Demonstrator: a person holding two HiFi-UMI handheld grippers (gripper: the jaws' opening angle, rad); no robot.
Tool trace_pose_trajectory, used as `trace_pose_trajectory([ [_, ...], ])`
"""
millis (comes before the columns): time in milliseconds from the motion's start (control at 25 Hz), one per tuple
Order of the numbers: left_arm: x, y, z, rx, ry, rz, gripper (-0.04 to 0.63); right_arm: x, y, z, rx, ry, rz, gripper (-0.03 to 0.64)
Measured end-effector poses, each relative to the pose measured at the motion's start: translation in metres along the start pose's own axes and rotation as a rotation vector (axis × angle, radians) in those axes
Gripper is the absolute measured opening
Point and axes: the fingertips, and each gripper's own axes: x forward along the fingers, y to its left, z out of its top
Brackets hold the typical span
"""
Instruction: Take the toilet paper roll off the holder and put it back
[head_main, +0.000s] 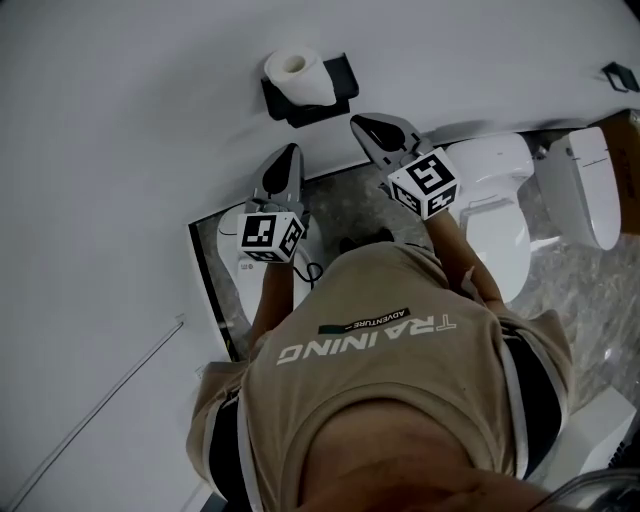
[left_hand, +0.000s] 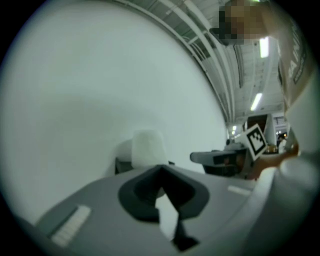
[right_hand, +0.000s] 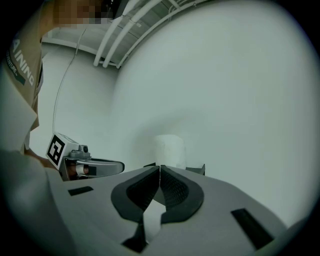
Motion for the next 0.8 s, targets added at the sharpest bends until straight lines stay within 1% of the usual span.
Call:
trace_pose_trajectory([
  [120,-0.002,-0.001,0.0,-0.002,-0.005,-0.005,0.003,0.001,0.0,0.003,-0.012,0.006,0.007,0.014],
  [240,-0.004,-0.001,-0.002,-0.025,-0.007,-0.002,0.003,0.008,0.001,0.01,-0.023,0.006,0.031,0.015],
  [280,-0.005,-0.003,-0.003,-0.028,-0.006,-0.005,0.003,0.012,0.002,0.014,-0.008,0.004,0.04,0.159],
  [320,-0.007,-0.004,-0.003,-0.024,-0.003,-0.007,0.003,0.016,0.002,0.018,0.014,-0.002,0.05,0.331],
  [400,-0.012,-0.006,-0.001,-0.013,-0.001,-0.006,0.003,0.024,0.002,0.028,0.037,-0.017,0.065,0.334],
  [440,-0.015,-0.007,0.0,-0.011,-0.001,-0.001,0.003,0.028,0.002,0.032,0.025,-0.016,0.059,0.336],
  [520,-0.023,-0.005,0.0,-0.008,-0.004,0.015,0.003,0.038,0.0,0.034,-0.015,0.006,0.034,0.339],
  [680,-0.032,0.007,0.0,-0.01,-0.008,0.042,0.003,0.069,-0.003,0.038,-0.038,0.051,0.016,0.347],
  [800,-0.037,0.011,0.0,-0.019,-0.008,0.047,0.003,0.092,-0.008,0.039,-0.049,0.084,-0.002,0.347],
])
